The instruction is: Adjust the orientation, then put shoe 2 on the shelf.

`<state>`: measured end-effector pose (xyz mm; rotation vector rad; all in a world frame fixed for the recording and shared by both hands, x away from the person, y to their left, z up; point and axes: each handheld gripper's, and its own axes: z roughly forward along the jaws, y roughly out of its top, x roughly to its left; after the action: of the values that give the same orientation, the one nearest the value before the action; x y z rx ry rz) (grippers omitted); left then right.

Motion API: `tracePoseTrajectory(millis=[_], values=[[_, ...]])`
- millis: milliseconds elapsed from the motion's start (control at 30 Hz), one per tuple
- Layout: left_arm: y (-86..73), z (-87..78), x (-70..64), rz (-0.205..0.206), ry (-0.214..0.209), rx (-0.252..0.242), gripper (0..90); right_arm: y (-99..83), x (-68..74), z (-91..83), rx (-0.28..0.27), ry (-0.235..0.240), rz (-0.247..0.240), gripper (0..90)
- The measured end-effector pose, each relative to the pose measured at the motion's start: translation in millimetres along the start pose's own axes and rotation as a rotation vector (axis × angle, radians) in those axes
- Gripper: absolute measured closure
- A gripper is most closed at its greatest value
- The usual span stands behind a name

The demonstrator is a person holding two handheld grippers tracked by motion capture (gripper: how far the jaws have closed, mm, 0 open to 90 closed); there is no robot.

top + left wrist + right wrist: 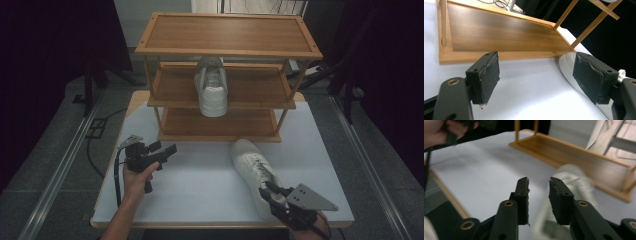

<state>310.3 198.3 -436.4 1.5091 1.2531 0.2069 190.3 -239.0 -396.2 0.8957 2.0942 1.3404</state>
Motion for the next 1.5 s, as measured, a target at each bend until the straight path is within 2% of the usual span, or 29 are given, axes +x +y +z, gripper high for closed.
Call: tracePoseTrajectory(millis=[100,233,333,433,500,633,867,967,1133,1200,1267,1333,1400,1500], values=[[-1.4,-1.6,0.3,0.0,-0.002,-0.002,21.5,3.1,-22.5,-1.1,-0.006,-0.023,0.051,61.6],[-2.2,-2.8,0.2,0.001,0.001,-0.008,21.5,6.1,-40.6,2.5,0.008,-0.051,0.039,57.7],[-4.1,-3.0,0.1,-0.001,0.002,-0.006,21.7,4.0,-53.0,9.4,0.042,-0.073,0.034,55.0],[-5.4,-3.9,0.9,-0.002,0.006,-0.006,21.7,0.2,-61.7,13.8,0.064,-0.061,0.055,53.9],[-6.4,-4.0,1.9,-0.004,0.005,-0.005,21.8,-2.0,-64.4,17.2,0.071,-0.048,0.071,53.6],[-8.6,-2.6,2.6,-0.007,0.004,0.006,21.8,-6.5,-63.3,28.2,0.105,-0.035,0.067,52.2],[-9.5,-2.4,4.4,-0.022,-0.003,0.007,21.8,-18.1,-69.5,48.1,0.188,-0.048,0.093,51.6],[-9.8,-2.1,4.1,-0.015,-0.002,0.011,21.8,-19.2,-72.2,55.2,0.205,-0.035,0.113,51.3],[-10.9,-0.4,2.5,-0.013,-0.001,0.016,21.8,-17.7,-69.3,66.7,0.271,-0.063,0.104,53.0],[-11.4,0.1,1.5,-0.01,0.001,0.023,21.8,-18.3,-68.3,71.2,0.293,-0.084,0.105,56.9],[-11.9,0.2,0.6,-0.011,0.002,0.023,21.8,-20.4,-69.6,74.2,0.302,-0.101,0.13,63.0],[-11.9,0.3,0.9,-0.013,0.004,0.022,21.8,-21.7,-71.5,74.0,0.293,-0.106,0.161,68.6],[-11.6,0.3,1.6,-0.013,0.002,0.023,21.9,-22.6,-71.3,72.7,0.278,-0.119,0.172,75.6],[-10.7,-0.8,2.3,-0.029,-0.002,0.016,21.9,-24.9,-72.3,70.3,0.247,-0.121,0.206,80.5]])
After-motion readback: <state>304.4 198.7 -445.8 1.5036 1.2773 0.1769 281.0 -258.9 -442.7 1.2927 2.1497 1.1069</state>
